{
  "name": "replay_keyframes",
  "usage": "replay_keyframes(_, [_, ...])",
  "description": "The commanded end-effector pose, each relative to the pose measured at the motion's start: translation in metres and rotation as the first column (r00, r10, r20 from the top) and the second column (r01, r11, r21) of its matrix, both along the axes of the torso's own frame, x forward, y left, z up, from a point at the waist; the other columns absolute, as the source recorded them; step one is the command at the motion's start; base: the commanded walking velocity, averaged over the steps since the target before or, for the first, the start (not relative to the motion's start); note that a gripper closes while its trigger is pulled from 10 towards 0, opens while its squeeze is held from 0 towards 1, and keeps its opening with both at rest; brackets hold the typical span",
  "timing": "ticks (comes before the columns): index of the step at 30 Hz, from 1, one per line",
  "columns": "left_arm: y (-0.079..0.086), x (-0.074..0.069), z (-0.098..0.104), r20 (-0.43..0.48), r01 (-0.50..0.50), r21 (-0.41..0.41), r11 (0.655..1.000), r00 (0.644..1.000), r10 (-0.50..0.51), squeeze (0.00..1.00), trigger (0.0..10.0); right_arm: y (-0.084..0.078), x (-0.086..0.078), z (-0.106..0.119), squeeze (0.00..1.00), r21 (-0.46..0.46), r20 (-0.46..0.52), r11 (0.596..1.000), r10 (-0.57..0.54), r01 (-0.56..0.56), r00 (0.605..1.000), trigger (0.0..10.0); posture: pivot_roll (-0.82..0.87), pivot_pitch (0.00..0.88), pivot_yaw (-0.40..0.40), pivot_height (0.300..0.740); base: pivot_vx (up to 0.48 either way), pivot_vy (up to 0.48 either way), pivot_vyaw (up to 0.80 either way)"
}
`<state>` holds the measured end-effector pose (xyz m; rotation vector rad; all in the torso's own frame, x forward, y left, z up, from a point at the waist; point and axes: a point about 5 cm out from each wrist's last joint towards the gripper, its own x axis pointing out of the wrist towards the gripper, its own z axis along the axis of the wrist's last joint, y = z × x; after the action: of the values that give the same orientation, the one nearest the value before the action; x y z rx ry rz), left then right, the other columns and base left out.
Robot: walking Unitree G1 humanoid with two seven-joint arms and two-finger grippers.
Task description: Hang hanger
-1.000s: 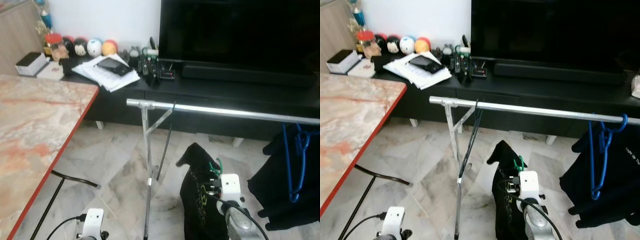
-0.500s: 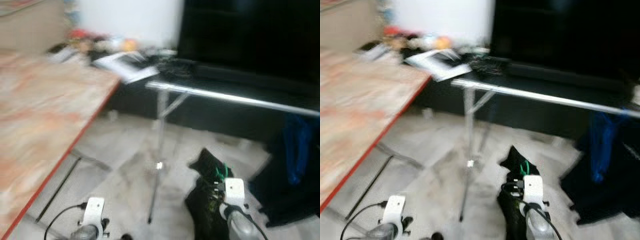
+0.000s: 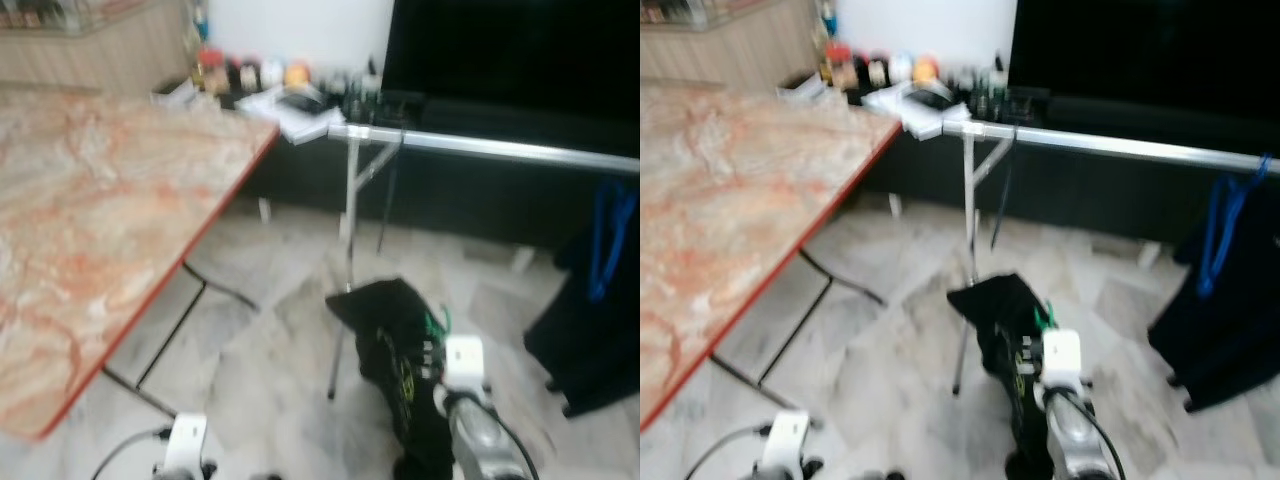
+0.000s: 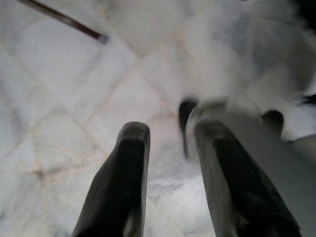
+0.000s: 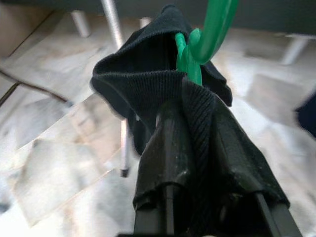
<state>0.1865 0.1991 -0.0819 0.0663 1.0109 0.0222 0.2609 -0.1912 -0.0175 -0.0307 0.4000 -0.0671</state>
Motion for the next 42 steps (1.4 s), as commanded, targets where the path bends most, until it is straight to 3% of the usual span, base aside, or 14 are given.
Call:
replay_keyframes(1, [0.0042,0.0025,0.0019,0.006,0.012,0.016,1.0,1.0,-0.012,0.0,10.0,0.0008,0.0055,0.0049,0.0,0.016,0.023,1.0,-0.023,0.023,0.999,10.0,-0.06,0.0,-0.039,0.74,-0.364,0.0,0.0])
replay_keyframes(7, [0.0039,0.0025,0.0019,0.005,0.015,0.015,1.0,1.0,-0.015,0.0,10.0,0.0011,0.0064,0.0045,0.0,0.017,0.012,1.0,-0.027,0.026,1.0,10.0,-0.06,0.0,-0.039,0.74,-0.363,0.0,-0.51])
replay_keyframes(42, [0.0022,0.0026,0.0017,0.004,0.03,0.012,0.999,1.0,-0.03,0.0,10.0,0.0002,0.0117,0.0091,0.0,-0.003,0.023,1.0,-0.031,0.031,0.999,10.0,-0.06,0.0,-0.041,0.74,-0.358,0.0,0.0])
